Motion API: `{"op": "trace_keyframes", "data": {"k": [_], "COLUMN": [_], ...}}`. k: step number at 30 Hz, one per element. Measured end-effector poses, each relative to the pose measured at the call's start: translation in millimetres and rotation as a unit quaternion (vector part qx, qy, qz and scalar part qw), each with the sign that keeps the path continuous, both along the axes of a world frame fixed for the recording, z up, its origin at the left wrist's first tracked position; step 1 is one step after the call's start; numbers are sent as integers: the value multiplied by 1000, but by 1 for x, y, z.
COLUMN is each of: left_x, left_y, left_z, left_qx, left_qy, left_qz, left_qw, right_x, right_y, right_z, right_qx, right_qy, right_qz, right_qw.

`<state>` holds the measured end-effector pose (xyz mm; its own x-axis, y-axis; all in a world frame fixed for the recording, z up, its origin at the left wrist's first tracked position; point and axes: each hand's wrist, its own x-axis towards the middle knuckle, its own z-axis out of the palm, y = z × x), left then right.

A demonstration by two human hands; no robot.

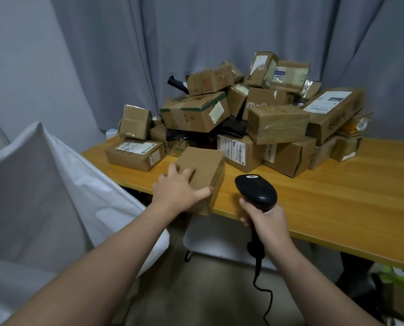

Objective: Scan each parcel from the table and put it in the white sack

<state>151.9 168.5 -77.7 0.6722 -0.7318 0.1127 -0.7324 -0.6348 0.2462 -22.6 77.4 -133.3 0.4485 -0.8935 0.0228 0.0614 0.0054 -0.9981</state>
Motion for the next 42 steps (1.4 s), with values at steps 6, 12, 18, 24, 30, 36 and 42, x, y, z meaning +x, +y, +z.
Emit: {"op": "trace_keyframes", "data": {"k": [6, 12, 18, 24, 30, 36, 42], "left_x": [-27, -45, -37, -35, -17, -13, -16], "left_y": [30, 41, 47, 53, 67, 80, 62], "left_z": [7, -20, -14, 8, 9, -24, -20], "left_qx": [-319, -322, -375, -199, -150, -353, -374], "left_qy": [465, 653, 389, 242, 351, 467, 374], "left_qz": [42, 68, 35, -19, 42, 11, -22], "left_qw": [825, 682, 841, 949, 923, 811, 849], "right_x": [-12, -17, -23, -16, -12, -25, -20], "right_y": [24, 40, 46, 57, 62, 68, 76], "right_z": [-6, 0, -2, -1, 6, 23, 41], "right_qx": [37, 9, 32, 28, 3, -106, -141], "right_qy": [-53, -80, -101, -113, -60, 4, -6], "right_qz": [27, 65, 72, 68, 68, 45, 39], "right_qw": [998, 995, 992, 991, 996, 993, 989]}}
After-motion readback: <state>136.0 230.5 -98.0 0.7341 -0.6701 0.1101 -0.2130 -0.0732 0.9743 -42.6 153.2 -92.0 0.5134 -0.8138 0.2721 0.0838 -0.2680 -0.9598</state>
